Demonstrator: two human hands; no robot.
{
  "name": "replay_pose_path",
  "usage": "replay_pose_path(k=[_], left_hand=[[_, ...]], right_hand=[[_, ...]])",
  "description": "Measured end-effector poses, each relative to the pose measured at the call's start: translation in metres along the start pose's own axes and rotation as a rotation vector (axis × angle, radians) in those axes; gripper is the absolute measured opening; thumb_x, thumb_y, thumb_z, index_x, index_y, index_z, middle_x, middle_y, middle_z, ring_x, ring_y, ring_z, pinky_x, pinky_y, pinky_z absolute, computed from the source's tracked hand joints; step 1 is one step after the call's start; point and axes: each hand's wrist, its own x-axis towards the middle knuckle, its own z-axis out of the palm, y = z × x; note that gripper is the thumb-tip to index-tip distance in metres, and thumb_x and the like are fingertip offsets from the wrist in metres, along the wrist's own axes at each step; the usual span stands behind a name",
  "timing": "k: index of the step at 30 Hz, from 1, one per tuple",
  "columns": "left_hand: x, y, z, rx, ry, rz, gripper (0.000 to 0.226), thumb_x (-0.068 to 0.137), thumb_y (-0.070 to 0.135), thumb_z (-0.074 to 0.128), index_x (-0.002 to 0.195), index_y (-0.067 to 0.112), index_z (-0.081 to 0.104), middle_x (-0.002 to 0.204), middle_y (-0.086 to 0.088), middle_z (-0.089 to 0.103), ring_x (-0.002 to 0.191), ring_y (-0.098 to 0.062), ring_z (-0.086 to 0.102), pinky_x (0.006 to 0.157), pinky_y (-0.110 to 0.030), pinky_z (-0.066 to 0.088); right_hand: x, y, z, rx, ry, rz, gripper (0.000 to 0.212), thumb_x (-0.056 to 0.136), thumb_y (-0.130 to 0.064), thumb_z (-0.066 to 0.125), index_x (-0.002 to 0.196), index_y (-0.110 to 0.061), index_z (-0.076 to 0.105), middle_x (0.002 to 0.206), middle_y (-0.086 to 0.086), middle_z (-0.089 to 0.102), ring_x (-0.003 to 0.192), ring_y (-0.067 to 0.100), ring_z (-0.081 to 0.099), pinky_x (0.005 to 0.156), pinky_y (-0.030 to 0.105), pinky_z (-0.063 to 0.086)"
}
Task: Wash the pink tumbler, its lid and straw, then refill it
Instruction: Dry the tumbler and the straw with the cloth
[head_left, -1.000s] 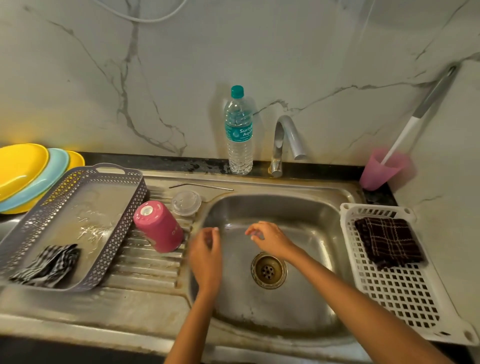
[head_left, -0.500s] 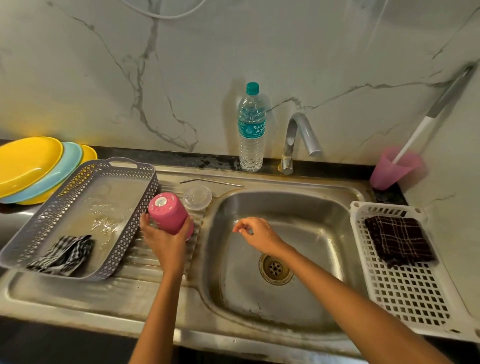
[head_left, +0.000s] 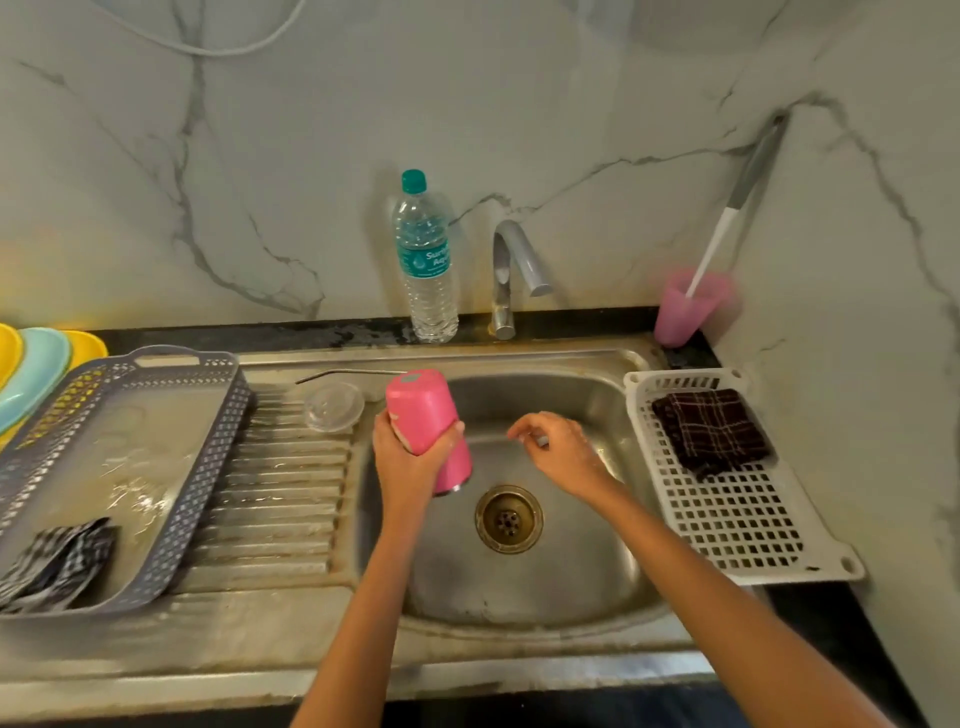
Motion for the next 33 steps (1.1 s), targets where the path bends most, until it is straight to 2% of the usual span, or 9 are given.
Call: replay_pose_path(k=[3,8,11,14,19,23,26,30,33], left_hand=[[-0.01,0.01,0.032,-0.066,-0.106,-0.038,0.063,0.066,0.029,0.09,0.109,0.04,0.045,0.112,0.0,0.06,0.098,-0.017,0.064,0.068,-0.023,0.055],[-0.023,0.02,0.071,-0.159,-0.294,-0.135,0.05,0.08,0.025,0.08,0.111,0.039,0.042,0.108,0.007,0.06,0.093,-0.013,0.065,0.063,-0.021,0.055],[-0.025,0.023,0.083,-0.188,-0.343,-0.188,0.051,0.08,0.031,0.08,0.113,0.04,0.043,0.112,0.002,0.061,0.095,-0.017,0.067,0.068,-0.028,0.058],[-0.025,0.024,0.088,-0.209,-0.365,-0.223,0.059,0.073,0.041,0.083,0.118,0.037,0.045,0.116,-0.001,0.062,0.097,-0.019,0.068,0.071,-0.032,0.059],[-0.025,0.023,0.086,-0.355,-0.441,-0.357,0.064,0.078,0.046,0.076,0.131,0.025,0.047,0.118,-0.008,0.067,0.101,-0.025,0.07,0.078,-0.041,0.06],[-0.025,0.018,0.082,-0.484,-0.5,-0.54,0.075,0.074,0.058,0.073,0.134,0.02,0.05,0.12,-0.013,0.069,0.109,-0.031,0.067,0.095,-0.052,0.053],[-0.028,0.016,0.081,-0.605,-0.492,-0.644,0.071,0.078,0.062,0.069,0.131,0.017,0.054,0.122,-0.017,0.068,0.115,-0.034,0.064,0.103,-0.056,0.046],[-0.03,0.015,0.082,-0.672,-0.447,-0.647,0.067,0.083,0.063,0.063,0.132,0.018,0.054,0.121,-0.017,0.069,0.113,-0.033,0.066,0.101,-0.056,0.047],[-0.034,0.014,0.084,-0.654,-0.449,-0.687,0.072,0.08,0.066,0.065,0.132,0.016,0.055,0.12,-0.017,0.069,0.109,-0.032,0.067,0.101,-0.057,0.048]], right_hand=[[-0.011,0.02,-0.035,-0.087,0.199,0.074,0.018,0.089,-0.005,0.059,0.096,-0.017,0.07,0.098,0.001,0.066,0.09,0.015,0.061,0.086,0.027,0.048],[-0.025,0.059,-0.085,-0.387,0.484,0.241,0.019,0.089,-0.01,0.062,0.107,-0.004,0.062,0.109,0.016,0.061,0.106,0.031,0.053,0.09,0.036,0.043],[-0.024,0.075,-0.097,-0.525,0.412,0.412,0.041,0.09,-0.029,0.063,0.121,-0.003,0.054,0.125,0.019,0.052,0.116,0.035,0.047,0.094,0.046,0.042],[-0.023,0.082,-0.101,-0.635,0.311,0.525,0.056,0.088,-0.041,0.064,0.129,-0.006,0.048,0.134,0.017,0.045,0.122,0.034,0.043,0.097,0.047,0.04],[-0.022,0.085,-0.102,-0.684,0.333,0.549,0.039,0.094,-0.02,0.058,0.131,-0.013,0.05,0.131,0.017,0.051,0.117,0.034,0.049,0.095,0.047,0.043],[-0.023,0.089,-0.106,-0.817,0.363,0.425,0.027,0.095,-0.012,0.054,0.121,-0.009,0.055,0.114,0.015,0.064,0.104,0.031,0.059,0.085,0.043,0.052],[-0.02,0.087,-0.123,-0.644,0.492,0.408,0.022,0.092,-0.005,0.057,0.113,-0.005,0.061,0.105,0.016,0.067,0.099,0.032,0.063,0.081,0.041,0.052],[-0.026,0.058,-0.15,-0.393,0.685,0.29,0.029,0.089,-0.003,0.058,0.117,-0.007,0.063,0.099,0.012,0.068,0.091,0.026,0.064,0.073,0.026,0.046],[-0.032,0.012,-0.149,-0.221,0.682,0.151,0.03,0.089,-0.006,0.062,0.117,-0.014,0.064,0.101,0.003,0.069,0.09,0.013,0.061,0.082,0.021,0.045]])
